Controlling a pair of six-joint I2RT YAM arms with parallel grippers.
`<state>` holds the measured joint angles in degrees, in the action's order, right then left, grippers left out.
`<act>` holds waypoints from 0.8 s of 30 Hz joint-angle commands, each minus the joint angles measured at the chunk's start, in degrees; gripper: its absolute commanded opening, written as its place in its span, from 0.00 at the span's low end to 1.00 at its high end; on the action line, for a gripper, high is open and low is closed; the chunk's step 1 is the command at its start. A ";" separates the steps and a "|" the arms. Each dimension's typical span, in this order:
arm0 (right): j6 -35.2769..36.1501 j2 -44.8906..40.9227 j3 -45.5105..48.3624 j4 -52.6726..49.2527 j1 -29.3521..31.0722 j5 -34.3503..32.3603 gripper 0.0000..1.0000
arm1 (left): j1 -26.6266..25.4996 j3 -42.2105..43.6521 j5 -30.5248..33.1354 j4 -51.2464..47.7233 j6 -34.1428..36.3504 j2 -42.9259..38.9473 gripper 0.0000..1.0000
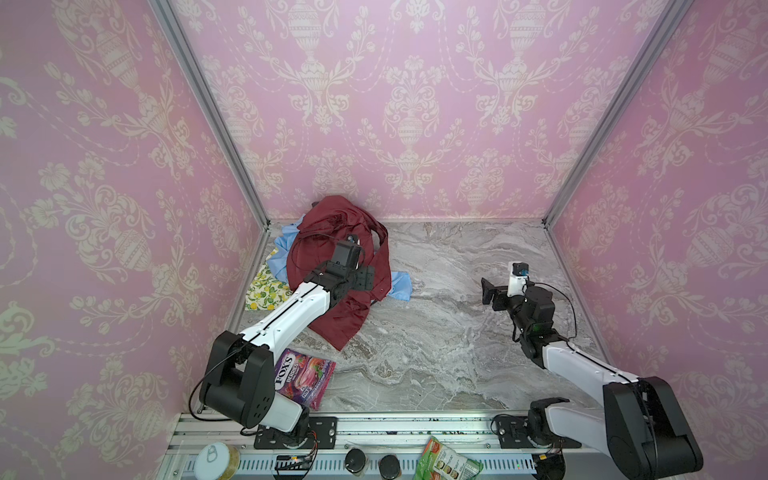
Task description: Pick out a specific cloth from the pile
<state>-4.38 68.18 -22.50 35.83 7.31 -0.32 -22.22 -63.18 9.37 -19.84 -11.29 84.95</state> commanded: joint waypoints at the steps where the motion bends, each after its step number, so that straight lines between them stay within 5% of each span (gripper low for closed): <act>1: -4.26 0.93 -4.53 -5.62 2.80 -0.06 0.97 | -0.02 -2.58 -0.42 -4.12 -0.26 0.72 0.94; 10: -22.54 15.27 -20.65 -17.97 15.57 -4.60 0.88 | -0.07 -8.90 -5.34 -6.72 -3.02 5.40 0.92; 24: -31.06 40.70 -48.07 -34.27 24.45 -1.12 0.70 | -0.03 -4.59 -8.01 -7.62 -1.12 -1.11 0.92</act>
<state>-31.97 106.21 -66.04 5.74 31.03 -2.70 -22.26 -69.38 3.16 -26.13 -12.97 86.17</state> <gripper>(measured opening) 0.715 0.919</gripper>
